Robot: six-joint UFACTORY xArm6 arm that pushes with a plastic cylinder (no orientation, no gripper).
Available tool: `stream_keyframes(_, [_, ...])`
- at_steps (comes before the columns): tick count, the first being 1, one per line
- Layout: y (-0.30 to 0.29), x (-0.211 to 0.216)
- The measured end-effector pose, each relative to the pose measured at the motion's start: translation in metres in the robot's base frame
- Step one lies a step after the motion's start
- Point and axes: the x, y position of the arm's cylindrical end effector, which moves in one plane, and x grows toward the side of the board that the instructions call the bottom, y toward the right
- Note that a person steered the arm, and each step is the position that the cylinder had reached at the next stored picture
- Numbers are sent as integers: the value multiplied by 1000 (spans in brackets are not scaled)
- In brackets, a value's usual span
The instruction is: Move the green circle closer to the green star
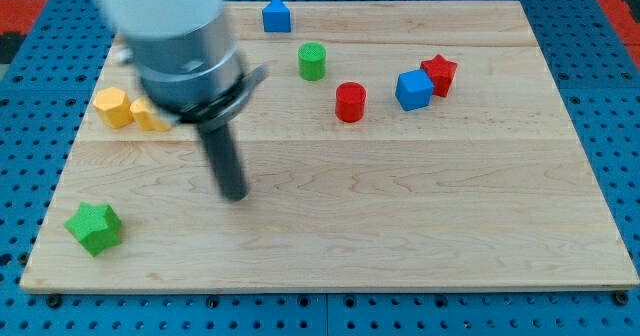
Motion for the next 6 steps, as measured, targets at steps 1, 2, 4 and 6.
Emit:
stream_keyframes(1, [57,-58])
stream_keyframes(2, [50,-100])
stream_keyframes(4, [114,-174])
stream_keyframes(6, [-8,-138])
